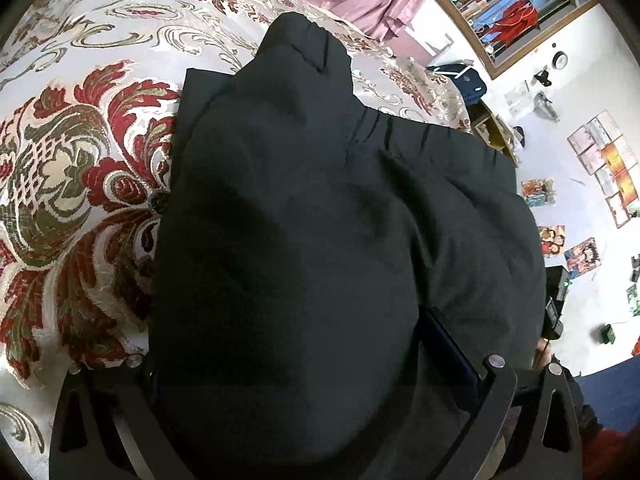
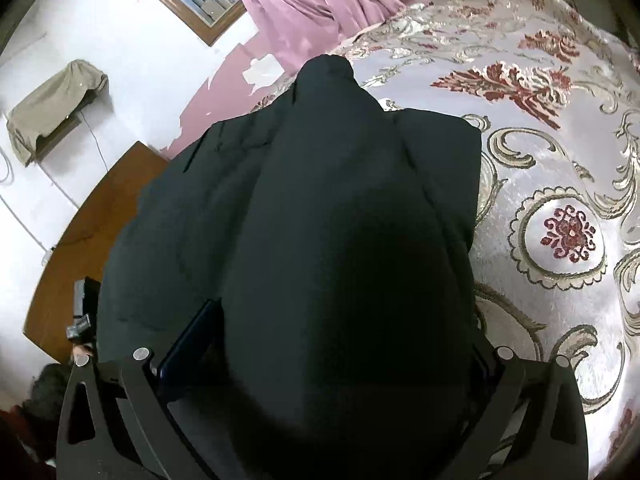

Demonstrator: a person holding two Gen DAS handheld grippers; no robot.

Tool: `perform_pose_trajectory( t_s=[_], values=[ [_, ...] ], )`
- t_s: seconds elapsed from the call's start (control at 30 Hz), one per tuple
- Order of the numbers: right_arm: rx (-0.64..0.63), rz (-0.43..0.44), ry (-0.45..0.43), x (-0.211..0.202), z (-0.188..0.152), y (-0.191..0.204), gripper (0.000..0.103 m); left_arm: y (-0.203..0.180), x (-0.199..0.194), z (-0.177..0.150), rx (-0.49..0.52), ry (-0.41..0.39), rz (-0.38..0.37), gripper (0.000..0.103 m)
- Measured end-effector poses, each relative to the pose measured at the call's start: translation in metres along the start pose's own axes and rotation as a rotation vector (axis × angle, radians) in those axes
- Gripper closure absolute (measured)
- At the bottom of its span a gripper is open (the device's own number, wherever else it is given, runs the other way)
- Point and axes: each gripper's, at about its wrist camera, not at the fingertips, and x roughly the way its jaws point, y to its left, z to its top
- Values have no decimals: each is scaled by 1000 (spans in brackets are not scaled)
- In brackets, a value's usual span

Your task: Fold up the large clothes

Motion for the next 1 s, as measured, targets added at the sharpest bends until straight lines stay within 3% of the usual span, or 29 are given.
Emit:
perform_pose_trajectory(
  t_s=[0.27, 0.63, 0.73, 0.83, 0.93, 1.0],
  values=[
    [-7, -51, -13, -5, -8, 7, 1, -15, 8, 0, 50, 8, 92, 0],
    [4, -76, -17, -7, -13, 10, 1, -18, 10, 3, 45, 28, 111, 0],
    [19, -78, -22, -10, -15, 11, 8, -23, 12, 5, 30, 27, 118, 0],
    [17, -94, -28, -15, -18, 17, 23, -26, 6, -2, 17, -18, 131, 19],
    [-34, -132, -21, -21, -19, 28, 46, -34, 0, -10, 40, -63, 170, 37],
    [-84, -157, -15, -26, -18, 40, 63, -41, -6, -12, 47, -89, 186, 55]
  ],
)
